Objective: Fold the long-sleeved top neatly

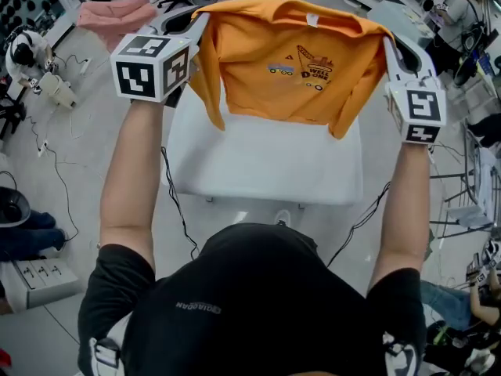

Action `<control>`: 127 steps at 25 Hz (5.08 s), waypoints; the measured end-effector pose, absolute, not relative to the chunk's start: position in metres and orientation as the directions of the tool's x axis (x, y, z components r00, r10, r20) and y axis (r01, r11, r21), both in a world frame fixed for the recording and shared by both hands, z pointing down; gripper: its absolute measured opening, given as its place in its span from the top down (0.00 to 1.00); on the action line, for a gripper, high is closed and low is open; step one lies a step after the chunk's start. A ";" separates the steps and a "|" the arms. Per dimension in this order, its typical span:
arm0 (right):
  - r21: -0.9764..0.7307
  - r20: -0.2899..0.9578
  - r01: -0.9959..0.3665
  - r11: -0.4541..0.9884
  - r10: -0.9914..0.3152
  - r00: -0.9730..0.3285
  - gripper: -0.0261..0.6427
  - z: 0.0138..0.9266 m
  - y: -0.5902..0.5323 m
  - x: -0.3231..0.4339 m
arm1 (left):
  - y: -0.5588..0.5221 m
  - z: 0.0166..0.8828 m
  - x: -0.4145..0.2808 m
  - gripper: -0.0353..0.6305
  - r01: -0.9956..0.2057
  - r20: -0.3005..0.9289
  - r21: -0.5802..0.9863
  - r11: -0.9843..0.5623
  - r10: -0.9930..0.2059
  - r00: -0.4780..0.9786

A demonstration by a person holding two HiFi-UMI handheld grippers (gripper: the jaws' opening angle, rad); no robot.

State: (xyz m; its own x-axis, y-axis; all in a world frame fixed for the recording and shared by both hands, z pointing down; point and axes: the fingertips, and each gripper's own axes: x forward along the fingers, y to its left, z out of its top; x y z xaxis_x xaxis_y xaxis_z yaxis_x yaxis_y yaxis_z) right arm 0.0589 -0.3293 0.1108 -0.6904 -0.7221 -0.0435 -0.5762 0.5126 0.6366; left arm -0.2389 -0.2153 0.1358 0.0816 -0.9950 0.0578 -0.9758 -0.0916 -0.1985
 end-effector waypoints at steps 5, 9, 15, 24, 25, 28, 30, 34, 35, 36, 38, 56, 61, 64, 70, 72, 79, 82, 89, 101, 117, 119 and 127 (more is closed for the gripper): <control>0.642 -0.028 -0.591 0.488 -0.756 -0.654 0.93 0.113 -0.303 0.067 | -0.203 0.140 -0.233 0.89 -0.973 0.062 -0.181 -0.141 -0.989 0.132; 0.628 -0.020 -0.600 0.495 -0.761 -0.648 0.93 0.125 -0.281 0.092 | -0.186 0.148 -0.210 0.89 -0.973 0.054 -0.164 -0.162 -0.986 0.155; 0.621 -0.028 -0.584 0.523 -0.729 -0.683 0.93 0.121 -0.227 0.114 | -0.133 0.155 -0.187 0.89 -0.979 0.048 -0.124 -0.159 -0.987 0.154; 0.549 -0.042 -0.569 0.612 -0.659 -0.751 0.93 0.141 -0.173 0.172 | -0.061 0.174 -0.120 0.89 -0.985 0.057 -0.147 -0.092 -0.995 0.085; 0.549 -0.046 -0.565 0.616 -0.652 -0.756 0.93 0.142 -0.167 0.177 | -0.054 0.174 -0.114 0.89 -0.985 0.056 -0.148 -0.084 -0.995 0.076; 0.547 -0.041 -0.549 0.632 -0.635 -0.771 0.93 0.138 -0.163 0.178 | -0.044 0.168 -0.110 0.89 -0.987 0.066 -0.147 -0.063 -0.996 0.054; 0.543 -0.037 -0.541 0.642 -0.626 -0.779 0.93 0.135 -0.160 0.178 | -0.038 0.163 -0.109 0.89 -0.987 0.072 -0.149 -0.053 -0.996 0.043; 0.540 -0.033 -0.526 0.657 -0.608 -0.793 0.93 0.127 -0.155 0.181 | -0.030 0.157 -0.105 0.89 -0.988 0.079 -0.151 -0.038 -0.997 0.026; 0.538 -0.028 -0.523 0.661 -0.606 -0.795 0.93 0.125 -0.156 0.180 | -0.031 0.156 -0.106 0.89 -0.988 0.084 -0.147 -0.037 -0.996 0.024; 0.533 -0.021 -0.521 0.667 -0.605 -0.796 0.93 0.124 -0.158 0.178 | -0.032 0.155 -0.107 0.89 -0.989 0.091 -0.143 -0.037 -0.996 0.024; 0.522 -0.003 -0.518 0.678 -0.606 -0.796 0.93 0.125 -0.163 0.176 | -0.035 0.156 -0.109 0.89 -0.989 0.106 -0.140 -0.039 -0.994 0.024; 0.404 0.334 -0.566 0.718 -0.692 -0.640 0.93 0.340 -0.265 0.067 | -0.140 0.377 -0.212 0.89 -0.991 0.412 0.060 -0.116 -0.902 0.131; 0.388 0.417 -0.591 0.707 -0.707 -0.572 0.93 0.390 -0.307 0.031 | -0.184 0.430 -0.250 0.89 -0.985 0.471 0.089 -0.146 -0.865 0.171; 0.354 0.463 -0.616 0.704 -0.704 -0.538 0.93 0.417 -0.335 0.017 | -0.216 0.456 -0.265 0.89 -0.980 0.499 0.111 -0.165 -0.843 0.198; 0.339 0.548 -0.619 0.709 -0.683 -0.483 0.93 0.459 -0.387 0.003 | -0.270 0.496 -0.281 0.89 -0.971 0.544 0.186 -0.151 -0.807 0.230; 0.329 0.574 -0.617 0.715 -0.670 -0.470 0.93 0.474 -0.406 0.001 | -0.287 0.508 -0.283 0.89 -0.971 0.562 0.192 -0.140 -0.796 0.225; 0.260 0.679 -0.579 0.772 -0.573 -0.459 0.92 0.541 -0.465 -0.025 | -0.337 0.564 -0.304 0.89 -0.978 0.660 0.200 -0.062 -0.729 0.181; 0.220 0.722 -0.553 0.804 -0.515 -0.462 0.92 0.573 -0.483 -0.032 | -0.349 0.591 -0.309 0.89 -0.982 0.711 0.184 -0.034 -0.685 0.157; 0.169 0.769 -0.515 0.840 -0.440 -0.464 0.92 0.633 -0.509 -0.043 | -0.368 0.630 -0.318 0.89 -0.986 0.770 0.160 0.042 -0.631 0.098; 0.079 0.799 -0.468 0.880 -0.336 -0.498 0.73 0.646 -0.499 -0.042 | -0.373 0.627 -0.304 0.71 -0.988 0.757 0.153 -0.002 -0.643 0.118; 0.148 0.695 -0.599 0.787 -0.514 -0.503 0.87 0.567 -0.359 0.024 | -0.257 0.558 -0.272 0.71 -0.978 0.629 0.158 -0.137 -0.750 0.206; 0.151 0.681 -0.627 0.764 -0.540 -0.494 0.90 0.561 -0.336 0.038 | -0.238 0.553 -0.266 0.78 -0.973 0.613 0.177 -0.145 -0.757 0.224; 0.118 0.669 -0.739 0.663 -0.603 -0.434 0.95 0.563 -0.266 0.120 | -0.178 0.548 -0.237 0.94 -0.971 0.593 0.191 -0.141 -0.772 0.229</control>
State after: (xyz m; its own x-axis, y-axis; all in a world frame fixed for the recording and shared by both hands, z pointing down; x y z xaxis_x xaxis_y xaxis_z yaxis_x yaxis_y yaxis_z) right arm 0.1204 -0.2661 0.5632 -0.4341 -0.6031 0.6692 -0.7390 0.6632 0.1183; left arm -0.2373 -0.1780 0.5484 0.2286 -0.7718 0.5934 -0.9715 -0.1412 0.1906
